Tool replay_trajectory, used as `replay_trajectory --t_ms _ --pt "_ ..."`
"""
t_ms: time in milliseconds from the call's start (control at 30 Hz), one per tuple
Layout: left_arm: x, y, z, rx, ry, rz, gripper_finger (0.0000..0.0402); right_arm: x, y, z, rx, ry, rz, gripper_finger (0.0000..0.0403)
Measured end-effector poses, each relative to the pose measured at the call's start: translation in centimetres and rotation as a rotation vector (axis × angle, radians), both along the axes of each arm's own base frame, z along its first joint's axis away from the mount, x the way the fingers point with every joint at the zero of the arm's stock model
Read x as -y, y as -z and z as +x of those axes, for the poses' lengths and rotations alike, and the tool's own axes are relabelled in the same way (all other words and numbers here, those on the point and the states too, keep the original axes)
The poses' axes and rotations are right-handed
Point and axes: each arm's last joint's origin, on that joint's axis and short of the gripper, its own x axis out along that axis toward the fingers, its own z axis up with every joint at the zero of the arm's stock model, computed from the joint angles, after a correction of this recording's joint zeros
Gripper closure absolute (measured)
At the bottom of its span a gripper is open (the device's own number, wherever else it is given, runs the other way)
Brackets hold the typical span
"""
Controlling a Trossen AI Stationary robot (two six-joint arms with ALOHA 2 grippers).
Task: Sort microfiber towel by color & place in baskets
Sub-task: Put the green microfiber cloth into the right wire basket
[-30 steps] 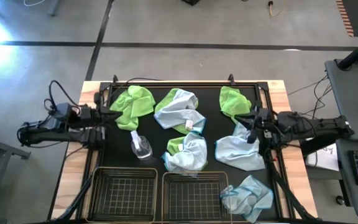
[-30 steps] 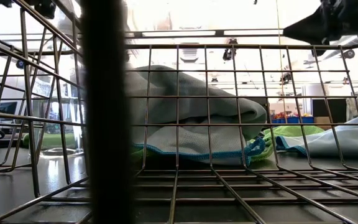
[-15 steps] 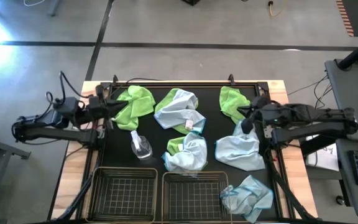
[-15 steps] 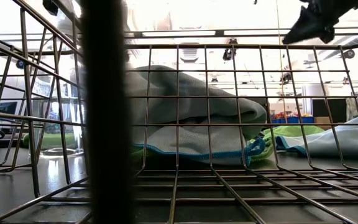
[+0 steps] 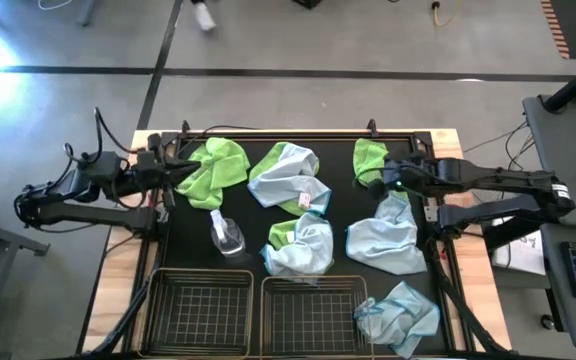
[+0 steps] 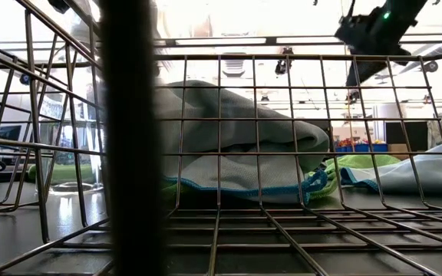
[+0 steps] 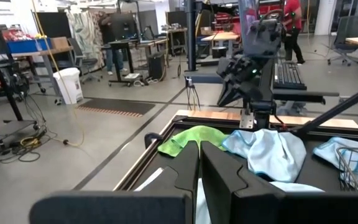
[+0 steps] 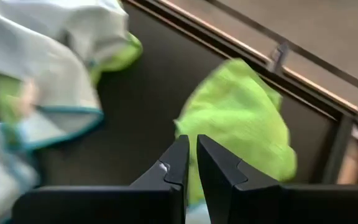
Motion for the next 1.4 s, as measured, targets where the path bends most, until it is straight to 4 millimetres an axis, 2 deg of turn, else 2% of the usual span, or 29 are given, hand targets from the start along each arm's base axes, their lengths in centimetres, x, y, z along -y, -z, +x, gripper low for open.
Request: replay_trajectory --t_ms 400,800,1000,1167,1400 --pt "0.0 -0.1 -0.7 0.013 0.001 0.003 0.0400 3.5 1.8 -1.3 -0.250 0.211 0.072 0.0374" --pt "0.0 -0.1 -0.8 0.015 0.001 0.011 0.0400 6.9 3.8 -1.2 -0.438 0.262 0.135 0.0374" --pt "0.0 -0.1 -1.0 0.020 0.001 0.011 0.0400 8.1 5.1 -0.9 -0.541 0.194 0.185 0.0374" --pt "0.0 0.1 -1.2 0.006 0.001 0.011 0.0400 8.6 5.9 -0.2 -0.499 0.126 0.288 0.0374" --pt "0.0 0.2 -1.3 -0.001 0.002 0.011 0.0400 9.1 6.7 0.5 -0.540 0.051 0.288 0.0358"
